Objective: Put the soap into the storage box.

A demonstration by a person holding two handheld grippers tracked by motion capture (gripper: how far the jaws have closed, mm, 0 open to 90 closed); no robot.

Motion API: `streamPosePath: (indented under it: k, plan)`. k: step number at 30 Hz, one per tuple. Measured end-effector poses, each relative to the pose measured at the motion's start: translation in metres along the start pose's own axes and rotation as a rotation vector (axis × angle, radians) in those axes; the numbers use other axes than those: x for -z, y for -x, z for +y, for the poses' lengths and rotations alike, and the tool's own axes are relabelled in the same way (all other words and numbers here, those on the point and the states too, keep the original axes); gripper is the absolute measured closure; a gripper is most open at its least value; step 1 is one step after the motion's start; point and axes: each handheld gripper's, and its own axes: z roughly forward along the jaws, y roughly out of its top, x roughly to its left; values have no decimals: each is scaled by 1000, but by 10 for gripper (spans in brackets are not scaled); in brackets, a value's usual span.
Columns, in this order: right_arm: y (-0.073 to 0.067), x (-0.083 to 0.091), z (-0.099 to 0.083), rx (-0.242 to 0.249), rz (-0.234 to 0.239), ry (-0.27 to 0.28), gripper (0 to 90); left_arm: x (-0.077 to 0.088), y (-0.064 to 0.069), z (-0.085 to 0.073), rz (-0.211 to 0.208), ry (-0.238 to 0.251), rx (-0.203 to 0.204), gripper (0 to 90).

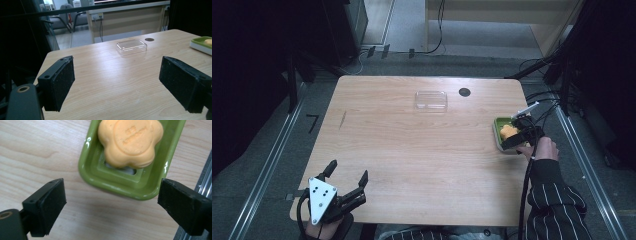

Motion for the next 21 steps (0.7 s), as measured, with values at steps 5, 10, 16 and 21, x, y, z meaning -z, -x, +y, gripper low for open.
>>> streamPosePath:
  k: [5,10,16,21]
  plan:
    - [-10,4,-6,22,12,-22,46,0,0,0,1,0,1,136]
    - [-24,6,-13,71,16,-25,38,0,0,0,1,0,1,137]
    - [-41,8,-24,120,27,-32,33,0,0,0,1,-1,1,137]
    - [-52,8,-35,158,31,-33,32,0,0,0,2,-1,2,136]
